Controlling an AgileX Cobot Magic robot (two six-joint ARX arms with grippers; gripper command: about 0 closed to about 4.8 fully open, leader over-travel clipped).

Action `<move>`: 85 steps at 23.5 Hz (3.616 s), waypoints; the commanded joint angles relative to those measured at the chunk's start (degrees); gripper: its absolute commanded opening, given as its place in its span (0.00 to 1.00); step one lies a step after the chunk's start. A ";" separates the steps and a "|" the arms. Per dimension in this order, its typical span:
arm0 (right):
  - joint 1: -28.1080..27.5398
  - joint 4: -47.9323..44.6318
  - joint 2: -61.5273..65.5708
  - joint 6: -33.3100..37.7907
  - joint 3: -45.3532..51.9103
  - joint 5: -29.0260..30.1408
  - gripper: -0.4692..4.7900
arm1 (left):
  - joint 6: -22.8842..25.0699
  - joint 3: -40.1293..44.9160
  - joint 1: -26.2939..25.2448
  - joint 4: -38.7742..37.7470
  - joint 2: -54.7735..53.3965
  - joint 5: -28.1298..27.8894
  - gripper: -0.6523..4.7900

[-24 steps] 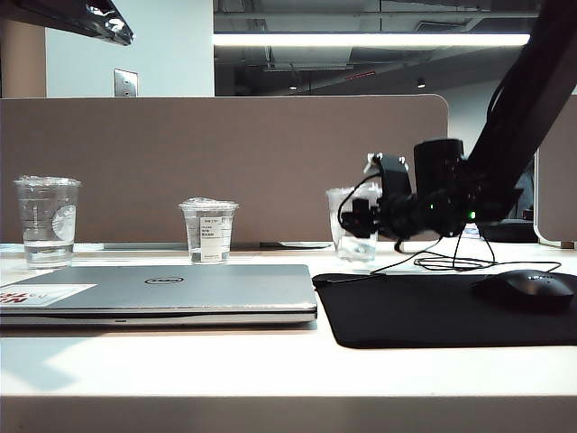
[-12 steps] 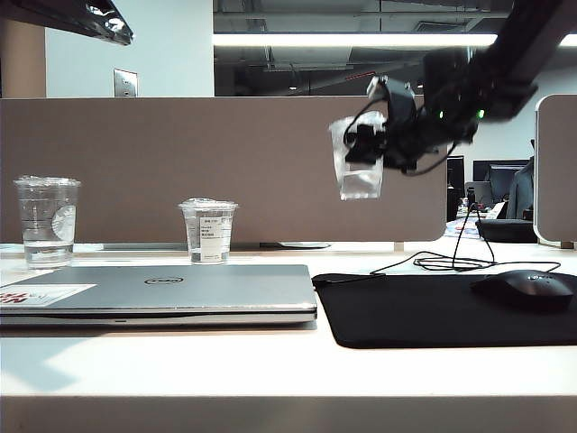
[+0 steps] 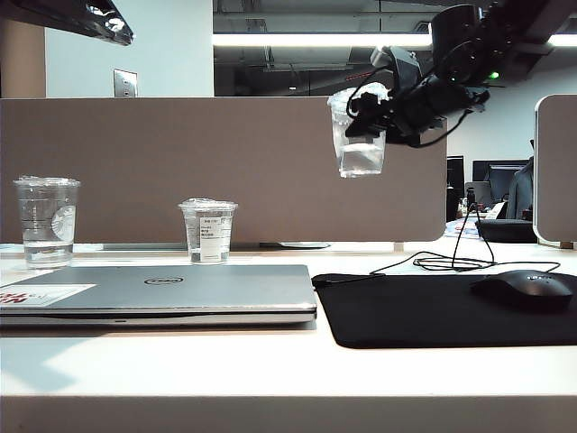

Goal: Pick up the coffee cup on the right and place it on the right side of the laptop.

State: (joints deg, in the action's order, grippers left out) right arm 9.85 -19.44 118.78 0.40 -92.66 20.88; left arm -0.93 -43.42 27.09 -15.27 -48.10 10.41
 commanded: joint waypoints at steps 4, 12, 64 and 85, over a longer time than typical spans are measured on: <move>0.07 -13.92 -8.20 0.02 16.90 0.07 0.53 | 0.09 -0.31 0.07 0.74 0.11 0.31 0.11; 0.26 -21.75 -17.77 0.07 35.47 0.31 0.53 | 0.09 -0.31 0.07 0.76 0.11 0.31 0.11; 5.84 -45.07 -13.29 2.69 62.80 -2.71 1.00 | 0.09 -0.31 0.04 0.74 0.11 0.31 0.11; 5.60 -45.07 -33.59 2.58 78.90 -4.26 0.29 | 0.09 -0.31 0.04 0.74 0.11 0.31 0.11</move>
State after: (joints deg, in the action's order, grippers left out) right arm 15.46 -63.31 86.83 3.14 -14.37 16.64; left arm -0.93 -43.42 27.09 -15.29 -48.10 10.44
